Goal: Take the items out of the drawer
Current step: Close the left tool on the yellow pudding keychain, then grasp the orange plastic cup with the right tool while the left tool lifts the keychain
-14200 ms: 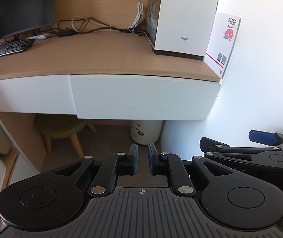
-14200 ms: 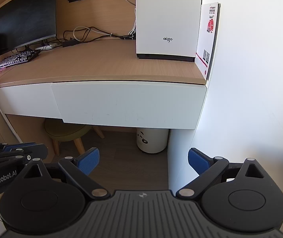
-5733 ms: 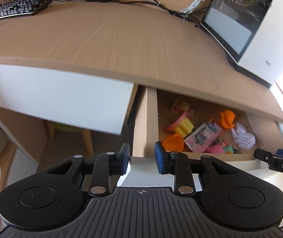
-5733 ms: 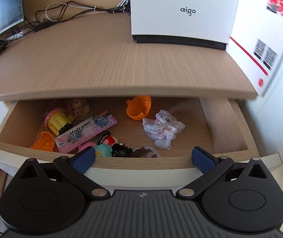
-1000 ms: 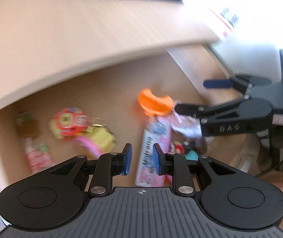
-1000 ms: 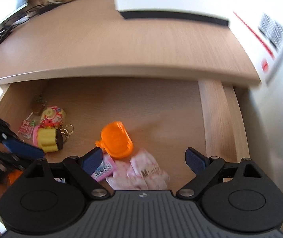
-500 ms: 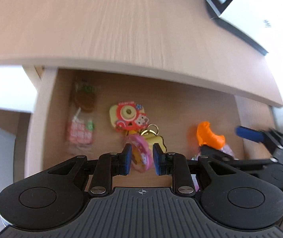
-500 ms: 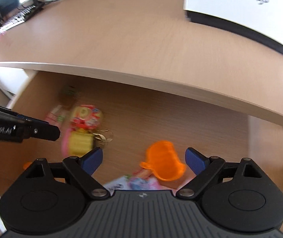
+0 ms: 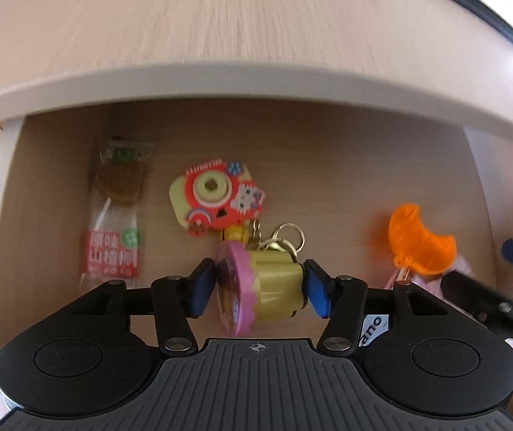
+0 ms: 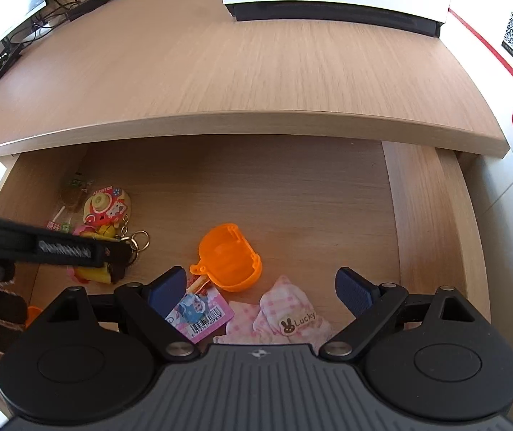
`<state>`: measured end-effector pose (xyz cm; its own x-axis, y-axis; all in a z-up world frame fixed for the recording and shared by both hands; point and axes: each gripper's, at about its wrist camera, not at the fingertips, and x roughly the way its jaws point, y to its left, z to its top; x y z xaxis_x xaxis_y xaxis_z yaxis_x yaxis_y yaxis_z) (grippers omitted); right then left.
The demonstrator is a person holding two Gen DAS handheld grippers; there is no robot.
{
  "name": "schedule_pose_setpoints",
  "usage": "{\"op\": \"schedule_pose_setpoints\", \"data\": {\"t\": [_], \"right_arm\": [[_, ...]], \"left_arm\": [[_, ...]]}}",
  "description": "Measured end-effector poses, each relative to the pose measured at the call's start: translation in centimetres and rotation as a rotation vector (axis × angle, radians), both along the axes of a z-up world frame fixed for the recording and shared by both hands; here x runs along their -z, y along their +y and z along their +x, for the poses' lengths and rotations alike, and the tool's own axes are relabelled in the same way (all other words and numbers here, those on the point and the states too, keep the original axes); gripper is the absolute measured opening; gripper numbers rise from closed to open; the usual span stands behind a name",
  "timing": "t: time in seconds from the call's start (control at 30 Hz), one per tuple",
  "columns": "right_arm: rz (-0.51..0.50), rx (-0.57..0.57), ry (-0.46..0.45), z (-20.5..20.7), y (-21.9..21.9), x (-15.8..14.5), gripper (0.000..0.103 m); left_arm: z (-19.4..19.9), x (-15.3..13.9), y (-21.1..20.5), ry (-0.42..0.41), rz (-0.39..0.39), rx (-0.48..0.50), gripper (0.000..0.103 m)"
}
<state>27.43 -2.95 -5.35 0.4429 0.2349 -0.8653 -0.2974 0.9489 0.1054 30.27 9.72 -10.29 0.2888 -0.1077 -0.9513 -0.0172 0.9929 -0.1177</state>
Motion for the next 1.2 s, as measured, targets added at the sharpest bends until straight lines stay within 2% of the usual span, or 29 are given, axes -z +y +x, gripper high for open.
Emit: {"op": "schedule_pose_setpoints", "data": {"t": [0.17, 0.3, 0.43, 0.63, 0.67, 0.7, 0.77, 0.83, 0.9, 1.0, 1.1, 1.2], "right_arm": [[0.009, 0.001, 0.002, -0.3, -0.3, 0.2, 0.091], [0.017, -0.005, 0.001, -0.3, -0.3, 0.0, 0.091], [0.022, -0.028, 0.009, 0.2, 0.2, -0.1, 0.091], [-0.026, -0.099, 0.076, 2.5, 2.8, 1.6, 0.091], [-0.041, -0.103, 0.104, 3.0, 3.2, 2.1, 0.086], [-0.050, -0.111, 0.143, 3.5, 3.5, 2.7, 0.073], [-0.051, -0.127, 0.181, 4.0, 3.9, 3.3, 0.058], [-0.074, -0.136, 0.187, 4.0, 4.3, 3.4, 0.054], [-0.099, -0.135, 0.173, 3.5, 4.3, 2.9, 0.054], [-0.083, -0.137, 0.121, 1.9, 3.8, 0.8, 0.054], [-0.043, -0.108, 0.054, 0.0, 2.4, -2.2, 0.054], [0.008, -0.044, -0.014, -2.1, 0.8, -5.2, 0.054]], "left_arm": [[-0.5, -0.3, 0.8, -0.043, -0.014, 0.035, 0.057], [-1.4, -1.0, 1.7, -0.037, -0.050, 0.054, 0.051], [-2.8, -2.6, 3.1, -0.025, -0.131, 0.044, 0.047], [-6.1, -6.4, 4.7, -0.087, -0.229, 0.078, 0.047], [-6.7, -7.0, 4.7, -0.099, -0.237, 0.087, 0.047], [-7.3, -7.5, 4.8, -0.109, -0.237, 0.094, 0.047], [-7.5, -8.5, 3.9, -0.111, -0.220, 0.100, 0.047], [-8.3, -8.8, 3.5, -0.097, -0.168, 0.109, 0.047], [-8.3, -9.3, 3.4, -0.103, -0.112, 0.136, 0.047], [-9.4, -10.0, 3.0, -0.133, -0.088, 0.170, 0.047], [-9.8, -10.6, 2.8, -0.162, -0.101, 0.192, 0.047], [-9.1, -11.8, 2.7, -0.214, -0.162, 0.200, 0.047]]}}
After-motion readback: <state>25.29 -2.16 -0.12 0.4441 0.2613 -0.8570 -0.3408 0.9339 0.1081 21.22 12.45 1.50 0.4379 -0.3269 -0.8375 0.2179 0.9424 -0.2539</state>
